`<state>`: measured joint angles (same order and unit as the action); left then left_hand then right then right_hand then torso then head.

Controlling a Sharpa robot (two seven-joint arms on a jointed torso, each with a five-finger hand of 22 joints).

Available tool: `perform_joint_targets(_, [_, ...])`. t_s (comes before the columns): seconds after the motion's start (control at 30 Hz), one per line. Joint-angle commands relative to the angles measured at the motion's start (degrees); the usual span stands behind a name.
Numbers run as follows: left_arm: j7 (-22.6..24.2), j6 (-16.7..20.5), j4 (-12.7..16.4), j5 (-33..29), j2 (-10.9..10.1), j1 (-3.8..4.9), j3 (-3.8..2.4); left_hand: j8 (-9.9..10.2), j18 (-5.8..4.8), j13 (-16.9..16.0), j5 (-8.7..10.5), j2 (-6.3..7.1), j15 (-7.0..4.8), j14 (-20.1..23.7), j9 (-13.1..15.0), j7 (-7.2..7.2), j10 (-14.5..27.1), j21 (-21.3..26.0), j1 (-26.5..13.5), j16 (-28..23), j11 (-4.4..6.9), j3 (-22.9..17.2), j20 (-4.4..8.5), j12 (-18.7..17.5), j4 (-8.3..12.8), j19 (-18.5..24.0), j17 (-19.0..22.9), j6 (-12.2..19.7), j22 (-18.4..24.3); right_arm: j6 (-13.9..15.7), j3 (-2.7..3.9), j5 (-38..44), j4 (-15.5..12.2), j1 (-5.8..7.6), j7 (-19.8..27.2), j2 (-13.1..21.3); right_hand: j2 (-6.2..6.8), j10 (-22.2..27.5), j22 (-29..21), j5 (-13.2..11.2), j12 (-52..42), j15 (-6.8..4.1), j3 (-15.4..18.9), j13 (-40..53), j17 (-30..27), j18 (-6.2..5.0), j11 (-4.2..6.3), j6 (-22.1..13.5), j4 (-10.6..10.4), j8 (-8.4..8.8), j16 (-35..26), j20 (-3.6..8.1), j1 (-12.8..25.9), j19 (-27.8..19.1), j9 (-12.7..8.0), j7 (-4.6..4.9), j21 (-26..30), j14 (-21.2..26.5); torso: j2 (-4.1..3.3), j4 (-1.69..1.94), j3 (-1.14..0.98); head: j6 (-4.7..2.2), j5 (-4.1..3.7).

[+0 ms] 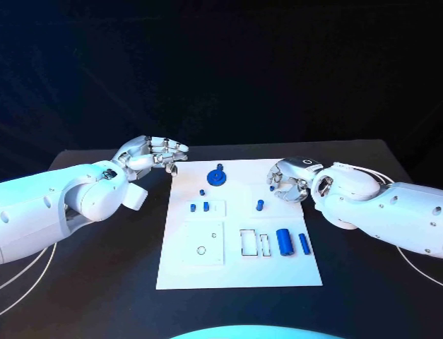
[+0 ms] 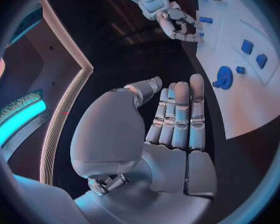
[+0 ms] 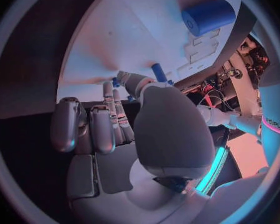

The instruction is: Assemble the parts on the task board

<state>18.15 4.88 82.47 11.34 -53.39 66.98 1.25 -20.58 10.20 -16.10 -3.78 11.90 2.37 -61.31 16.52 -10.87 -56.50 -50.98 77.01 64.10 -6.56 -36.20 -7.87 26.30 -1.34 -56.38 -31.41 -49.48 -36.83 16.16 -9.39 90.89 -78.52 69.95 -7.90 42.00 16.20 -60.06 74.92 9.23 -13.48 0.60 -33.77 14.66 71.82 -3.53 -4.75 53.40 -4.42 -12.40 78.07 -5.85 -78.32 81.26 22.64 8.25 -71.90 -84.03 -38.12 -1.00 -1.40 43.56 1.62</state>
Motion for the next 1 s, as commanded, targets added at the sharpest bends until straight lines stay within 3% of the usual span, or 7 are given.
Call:
perform_joint_targets(0.03, [3.41, -1.37, 0.75, -5.20, -0.31, 0.05, -0.06, -0.26, 0.40, 0.06, -0.20, -0.18, 0.06, 0.51, 0.05, -0.05, 0.44, 0.29, -0.37, -0.31, -0.14, 0.26, 0.08, -0.02, 0.06, 0.27, 0.07, 0.55, 0.10, -1.06, -0.01, 3.50, 0.34, -0.27, -1.14, -0.46, -0.33, -0.90, 7.24, 0.51, 0.26, -0.66, -0.02, -0.43, 0.09, -0.19, 0.04, 0.72, 0.22, -0.29, 0.29, 0.05, 0.83, 0.62, -0.05, 0.01, -0.58, -2.24, -0.02, -0.02, -0.03, 0.10, 0.13])
perform_joint_targets(0.53, [3.29, -0.96, 1.43, -5.21, -0.81, 0.06, -0.06, -0.26, 0.41, 0.11, -0.23, -0.29, 0.06, 0.57, 0.03, -0.13, 0.55, 0.60, -0.02, -0.55, -0.18, 0.40, 0.09, -0.04, 0.26, 0.17, 0.19, 0.73, 0.33, -0.75, -0.05, 3.72, 1.60, -1.08, -1.82, -2.23, -3.22, -5.15, 8.24, -0.90, 0.88, -1.12, -2.70, -2.83, 0.13, 0.08, 0.79, 3.79, 1.09, -1.79, 0.55, 0.44, 1.20, 1.32, 0.47, -0.63, -1.84, -2.35, -0.09, -0.06, -0.04, 0.39, 0.11])
perform_joint_targets(0.83, [3.07, -0.92, 1.81, -4.99, -0.90, 0.07, -0.06, -0.23, 0.42, 0.14, -0.24, -0.33, 0.07, 0.54, 0.00, -0.20, 0.64, 0.71, 0.19, -0.62, -0.23, 0.48, 0.10, -0.06, 0.40, 0.07, 0.23, 0.87, 0.43, -2.70, -0.20, 6.70, 2.07, -1.60, -4.38, -3.19, -5.04, -8.50, 9.21, -1.46, 1.37, -1.66, -3.68, -3.54, -0.03, 0.40, 1.53, 6.83, 2.92, -3.55, 0.55, 0.78, 0.92, 2.07, 1.41, -1.27, -3.47, -2.33, -0.05, -0.07, -0.05, 0.70, -0.11])
perform_joint_targets(1.0, [3.00, -0.86, 1.93, -4.83, -0.99, 0.07, -0.06, -0.20, 0.41, 0.15, -0.24, -0.34, 0.09, 0.52, -0.02, -0.25, 0.70, 0.77, 0.28, -0.65, -0.27, 0.53, 0.10, -0.08, 0.47, 0.01, 0.25, 0.97, 0.47, -3.99, -0.28, 8.82, 1.79, -1.76, -5.68, -3.36, -5.41, -9.71, 9.61, -1.03, 1.86, -1.88, -4.26, -3.74, -0.15, 0.54, 1.72, 7.46, 4.08, -3.95, 0.50, 1.00, 0.60, 2.39, 1.77, -1.36, -4.17, -2.31, -0.02, -0.13, -0.03, 0.90, -0.18])
